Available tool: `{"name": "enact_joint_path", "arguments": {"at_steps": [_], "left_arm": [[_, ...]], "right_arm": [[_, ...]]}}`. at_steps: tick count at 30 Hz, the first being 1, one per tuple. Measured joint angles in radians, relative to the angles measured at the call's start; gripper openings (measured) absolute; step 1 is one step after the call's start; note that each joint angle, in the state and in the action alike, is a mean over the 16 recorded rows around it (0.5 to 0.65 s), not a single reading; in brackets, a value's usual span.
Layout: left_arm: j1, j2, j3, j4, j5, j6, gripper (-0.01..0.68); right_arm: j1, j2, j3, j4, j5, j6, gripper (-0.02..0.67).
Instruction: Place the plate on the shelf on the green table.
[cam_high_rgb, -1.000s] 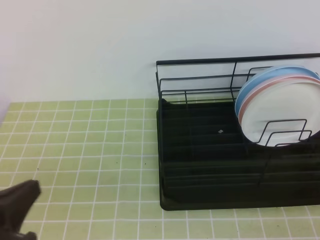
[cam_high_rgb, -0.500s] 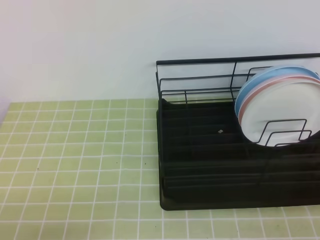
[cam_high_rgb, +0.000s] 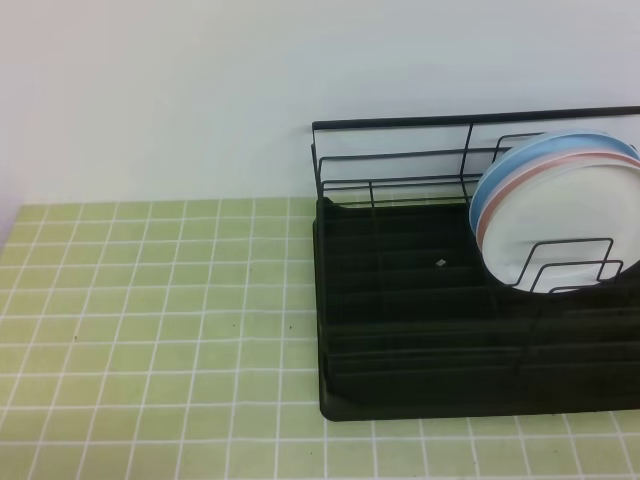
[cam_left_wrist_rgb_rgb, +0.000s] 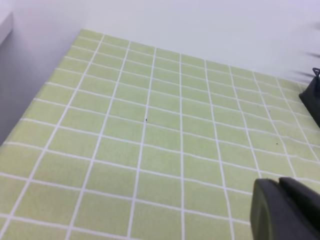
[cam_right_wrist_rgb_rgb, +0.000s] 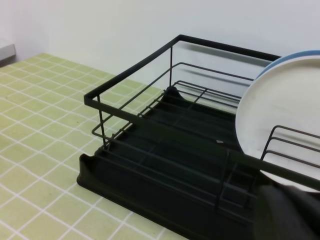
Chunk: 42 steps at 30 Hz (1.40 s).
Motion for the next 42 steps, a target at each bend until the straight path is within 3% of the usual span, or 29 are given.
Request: {"name": "enact_joint_path", "arguments": {"at_steps": [17, 22, 26, 37, 42], "left_arm": [[0.000, 0.000, 0.000, 0.002, 0.001, 0.000, -0.002], [0.000, 0.000, 0.000, 0.002, 0.001, 0.000, -0.002], [0.000, 0.000, 0.000, 0.002, 0.001, 0.000, -0.002], [0.000, 0.000, 0.000, 0.002, 0.001, 0.000, -0.002], [0.000, 0.000, 0.000, 0.002, 0.001, 0.000, -0.002]], "right_arm": [[0.000, 0.001, 0.001, -0.013, -0.001, -0.049, -0.002], [0.000, -0.004, 0.007, -0.076, -0.020, -0.033, -0.002], [0.000, -0.023, 0.034, -0.240, -0.070, 0.120, -0.002], [-0.001, -0.117, 0.149, -0.837, -0.143, 0.795, -0.002], [-0.013, -0.146, 0.174, -0.967, -0.092, 0.930, -0.002]]}}
